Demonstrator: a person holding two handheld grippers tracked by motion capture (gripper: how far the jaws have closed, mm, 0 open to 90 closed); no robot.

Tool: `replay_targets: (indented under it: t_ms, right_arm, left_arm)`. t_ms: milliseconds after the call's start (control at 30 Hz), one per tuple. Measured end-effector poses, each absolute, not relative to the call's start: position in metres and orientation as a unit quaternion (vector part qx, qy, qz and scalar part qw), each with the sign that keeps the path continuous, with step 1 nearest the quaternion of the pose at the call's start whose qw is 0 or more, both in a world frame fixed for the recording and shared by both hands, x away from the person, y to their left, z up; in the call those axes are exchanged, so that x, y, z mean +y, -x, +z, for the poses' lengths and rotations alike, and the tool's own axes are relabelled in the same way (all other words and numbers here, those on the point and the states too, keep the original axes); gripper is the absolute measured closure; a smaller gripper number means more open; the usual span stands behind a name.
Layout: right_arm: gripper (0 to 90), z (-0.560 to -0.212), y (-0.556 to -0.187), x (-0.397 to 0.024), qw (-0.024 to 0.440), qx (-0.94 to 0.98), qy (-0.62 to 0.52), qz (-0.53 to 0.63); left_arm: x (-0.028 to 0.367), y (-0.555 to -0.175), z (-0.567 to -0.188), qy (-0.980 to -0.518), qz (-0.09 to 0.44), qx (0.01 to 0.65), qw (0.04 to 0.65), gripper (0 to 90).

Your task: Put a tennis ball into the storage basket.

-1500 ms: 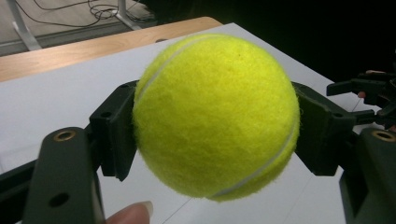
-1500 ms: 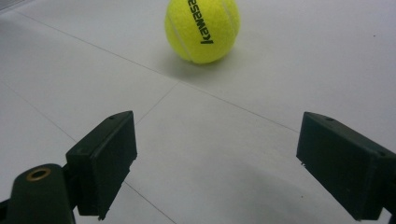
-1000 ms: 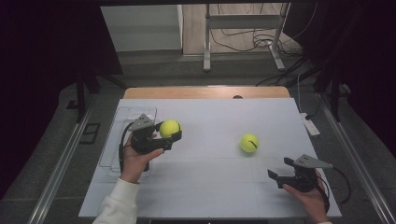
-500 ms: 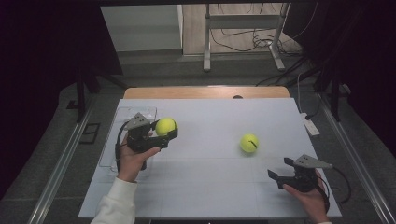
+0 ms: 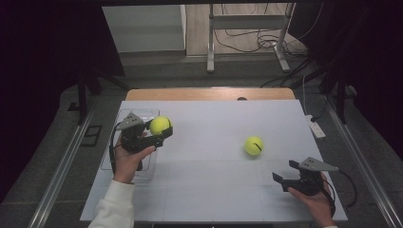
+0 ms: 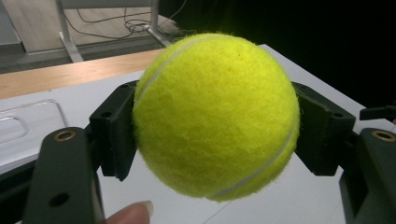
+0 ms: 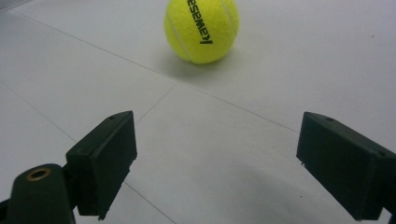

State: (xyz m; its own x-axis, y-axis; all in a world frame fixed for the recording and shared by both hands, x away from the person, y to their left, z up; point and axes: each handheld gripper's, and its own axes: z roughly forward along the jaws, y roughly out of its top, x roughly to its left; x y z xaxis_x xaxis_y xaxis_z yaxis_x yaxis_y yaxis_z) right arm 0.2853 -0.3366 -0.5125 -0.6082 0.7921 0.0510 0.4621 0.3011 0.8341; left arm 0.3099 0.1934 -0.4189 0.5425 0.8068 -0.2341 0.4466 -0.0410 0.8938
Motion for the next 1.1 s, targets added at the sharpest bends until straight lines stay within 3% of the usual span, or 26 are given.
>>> replay_targets:
  t_ms: [1100]
  right_arm:
    - [12.8, -0.513, -0.286, -0.337, 0.189, 0.784, -0.401, 0.435]
  left_arm:
    - [0.226, -0.317, -0.426, -0.678, 0.193, 0.489, 0.513, 26.8]
